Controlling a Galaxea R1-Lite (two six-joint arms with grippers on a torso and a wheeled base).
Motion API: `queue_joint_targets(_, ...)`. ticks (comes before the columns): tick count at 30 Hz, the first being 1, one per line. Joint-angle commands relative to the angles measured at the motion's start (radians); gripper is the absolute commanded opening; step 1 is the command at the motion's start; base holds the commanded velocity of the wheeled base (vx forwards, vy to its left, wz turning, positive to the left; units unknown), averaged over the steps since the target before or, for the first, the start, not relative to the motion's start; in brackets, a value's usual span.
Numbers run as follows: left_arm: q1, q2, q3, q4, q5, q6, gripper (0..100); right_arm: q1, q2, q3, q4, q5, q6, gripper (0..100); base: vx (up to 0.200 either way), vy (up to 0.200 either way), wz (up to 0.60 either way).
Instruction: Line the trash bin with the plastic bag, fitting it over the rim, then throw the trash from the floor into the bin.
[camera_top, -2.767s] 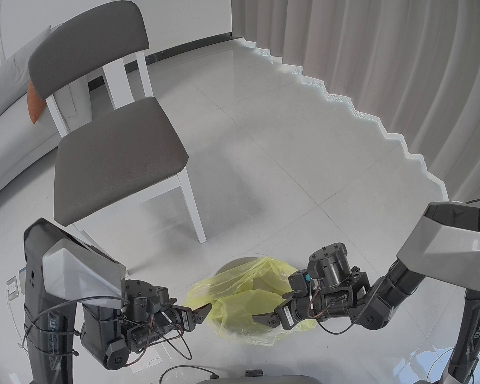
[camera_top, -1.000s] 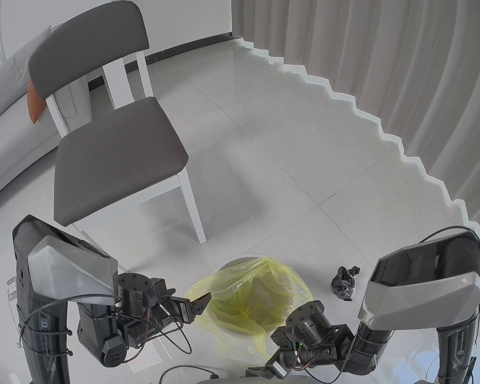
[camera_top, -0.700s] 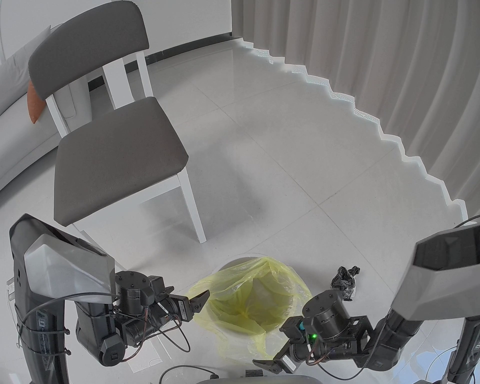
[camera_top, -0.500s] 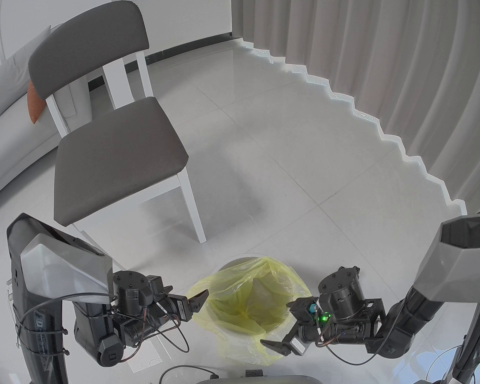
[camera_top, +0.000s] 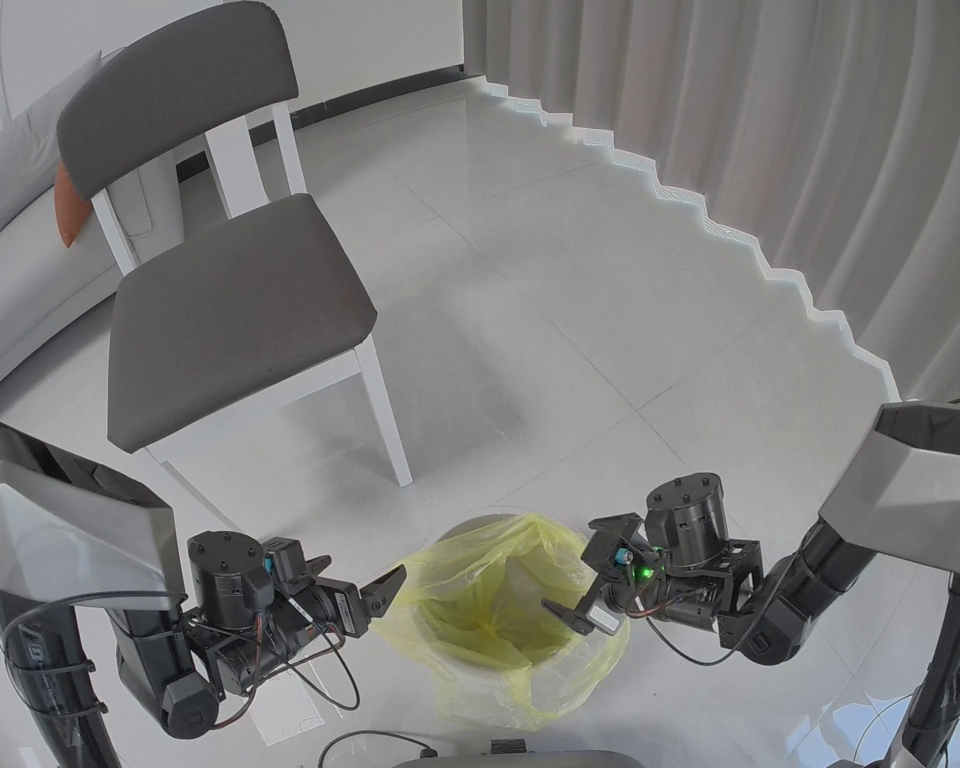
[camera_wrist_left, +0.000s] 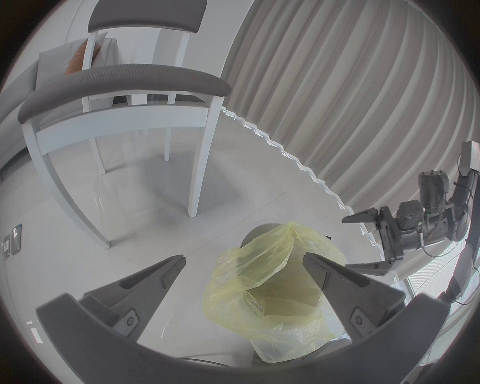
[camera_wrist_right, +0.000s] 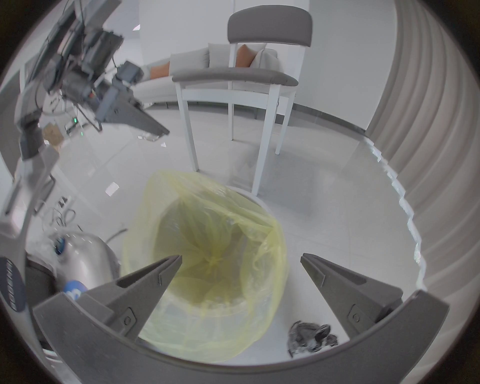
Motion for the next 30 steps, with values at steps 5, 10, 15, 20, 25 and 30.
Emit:
queue_joint_targets(5, 0.000, -0.066, 0.049, -0.018, 0.024, 0.009, 100, -0.071, 0.146, -0.138, -0.014, -0.031, -0.184, 100, 0.000, 0.000, 0.00)
queue_joint_targets(10, 0.004, -0.095, 0.072, -0.018, 0.056, 0.009, 100, -0.095, 0.191, -0.232, -0.006, -0.031, -0.199, 100, 0.000, 0.000, 0.00)
queue_joint_targets(15, 0.004, -0.092, 0.067, -0.018, 0.064, 0.011, 100, -0.105, 0.275, -0.336, 0.014, -0.031, -0.202, 100, 0.000, 0.000, 0.00)
queue_joint_targets(20, 0.008, -0.071, 0.053, -0.018, 0.064, 0.009, 100, -0.105, 0.321, -0.391, 0.021, -0.033, -0.204, 100, 0.000, 0.000, 0.00)
queue_joint_targets(25, 0.009, -0.071, 0.055, -0.018, 0.064, 0.006, 100, -0.111, 0.330, -0.439, 0.064, -0.036, -0.208, 0, 0.000, 0.000, 0.00)
queue_joint_targets(30, 0.015, -0.072, 0.060, -0.018, 0.087, 0.005, 100, -0.097, 0.330, -0.479, 0.072, -0.074, -0.212, 0, 0.000, 0.000, 0.00)
